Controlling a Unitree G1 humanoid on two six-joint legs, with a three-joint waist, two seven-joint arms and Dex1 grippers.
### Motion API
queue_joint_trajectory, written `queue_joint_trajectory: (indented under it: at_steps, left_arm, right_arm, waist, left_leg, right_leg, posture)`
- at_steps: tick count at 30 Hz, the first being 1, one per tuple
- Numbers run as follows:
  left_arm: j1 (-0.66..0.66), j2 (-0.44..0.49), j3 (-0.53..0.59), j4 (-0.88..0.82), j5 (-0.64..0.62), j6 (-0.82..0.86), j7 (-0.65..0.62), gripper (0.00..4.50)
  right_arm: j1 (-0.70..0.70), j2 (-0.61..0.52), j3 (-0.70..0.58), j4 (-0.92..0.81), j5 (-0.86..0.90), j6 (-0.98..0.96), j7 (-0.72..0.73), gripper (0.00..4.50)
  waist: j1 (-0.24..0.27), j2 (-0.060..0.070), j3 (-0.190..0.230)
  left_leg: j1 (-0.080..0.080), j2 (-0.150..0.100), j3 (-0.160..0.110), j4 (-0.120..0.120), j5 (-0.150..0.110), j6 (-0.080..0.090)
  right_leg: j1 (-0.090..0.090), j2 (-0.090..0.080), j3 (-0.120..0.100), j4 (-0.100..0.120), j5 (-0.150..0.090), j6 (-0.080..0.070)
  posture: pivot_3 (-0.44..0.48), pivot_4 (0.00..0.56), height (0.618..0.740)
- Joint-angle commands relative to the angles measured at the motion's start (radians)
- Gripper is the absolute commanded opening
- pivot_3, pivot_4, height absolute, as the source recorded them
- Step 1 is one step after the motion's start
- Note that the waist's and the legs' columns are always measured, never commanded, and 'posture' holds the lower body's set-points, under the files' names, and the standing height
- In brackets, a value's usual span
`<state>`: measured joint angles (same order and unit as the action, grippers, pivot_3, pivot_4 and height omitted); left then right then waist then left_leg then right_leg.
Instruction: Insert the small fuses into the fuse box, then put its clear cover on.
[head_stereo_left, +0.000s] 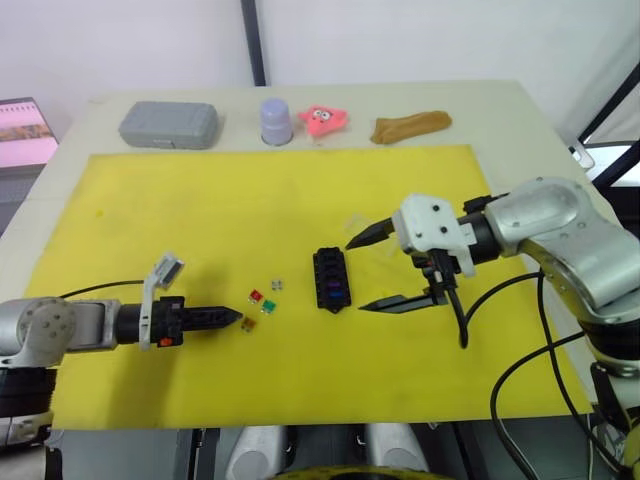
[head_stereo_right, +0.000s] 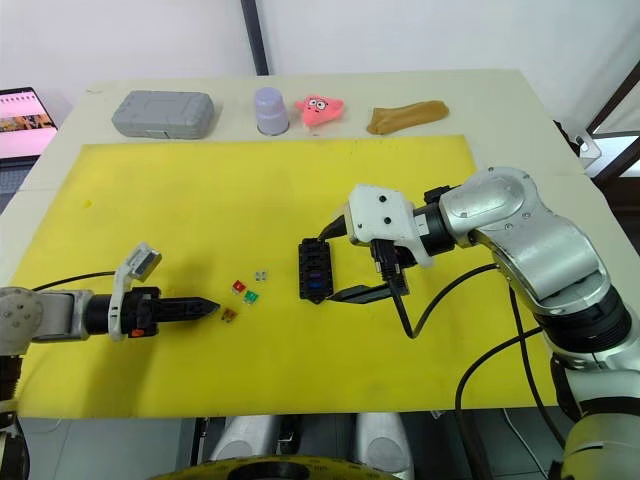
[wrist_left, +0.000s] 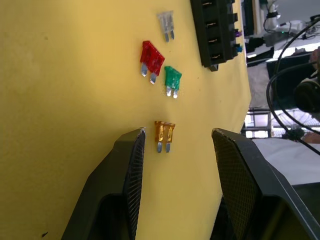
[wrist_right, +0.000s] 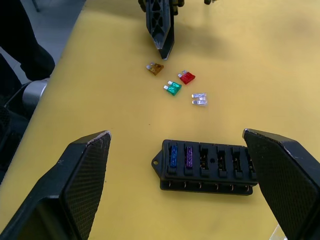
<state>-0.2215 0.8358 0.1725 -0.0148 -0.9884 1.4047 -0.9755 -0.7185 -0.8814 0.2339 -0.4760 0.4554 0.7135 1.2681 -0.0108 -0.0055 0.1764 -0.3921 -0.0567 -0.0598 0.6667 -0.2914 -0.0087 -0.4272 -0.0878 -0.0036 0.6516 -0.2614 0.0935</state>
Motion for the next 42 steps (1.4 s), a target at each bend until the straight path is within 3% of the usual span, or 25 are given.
queue_joint_trajectory:
  at_steps: [1, 8, 19, 42]
  left_arm:
    - [0.02, 0.022, -0.067, 0.052, 0.071, -0.099, -0.076, 2.26]
    - [-0.003, 0.029, -0.177, 0.174, 0.165, -0.234, -0.221, 2.26]
    - [-0.054, -0.01, -0.272, 0.253, 0.235, -0.315, -0.374, 2.26]
    - [-0.135, -0.084, -0.312, 0.214, 0.281, -0.277, -0.412, 2.26]
  right_arm:
    - [-0.014, -0.003, -0.007, -0.024, 0.006, -0.01, 0.001, 4.5]
    - [-0.013, -0.007, -0.011, -0.029, 0.008, -0.003, -0.004, 4.5]
    - [-0.013, -0.007, -0.011, -0.031, 0.007, 0.002, -0.013, 4.5]
    - [-0.016, 0.0, -0.009, -0.043, 0.011, 0.02, -0.035, 4.5]
  waist:
    - [0.0, 0.0, 0.0]
    - [0.001, 0.001, -0.001]
    - [0.009, 0.004, -0.002]
    - [0.042, 0.004, -0.002]
  left_leg:
    - [0.0, 0.0, 0.0, 0.0, 0.0, 0.0]
    - [0.0, 0.0, 0.0, 0.0, 0.0, 0.001]
    - [0.001, 0.0, 0.0, 0.0, 0.0, 0.001]
    - [0.001, -0.003, 0.0, 0.001, -0.002, 0.003]
  right_leg:
    - [0.0, 0.0, 0.0, 0.0, 0.0, 0.0]
    - [0.0, 0.0, 0.0, 0.0, 0.0, 0.0]
    - [0.001, 0.0, 0.0, 0.0, 0.0, 0.0]
    - [0.002, -0.002, 0.0, 0.0, 0.0, 0.0]
  posture:
    - [0.0, 0.15, 0.731]
    - [0.0, 0.15, 0.731]
    - [0.0, 0.15, 0.731]
    - [0.0, 0.15, 0.731]
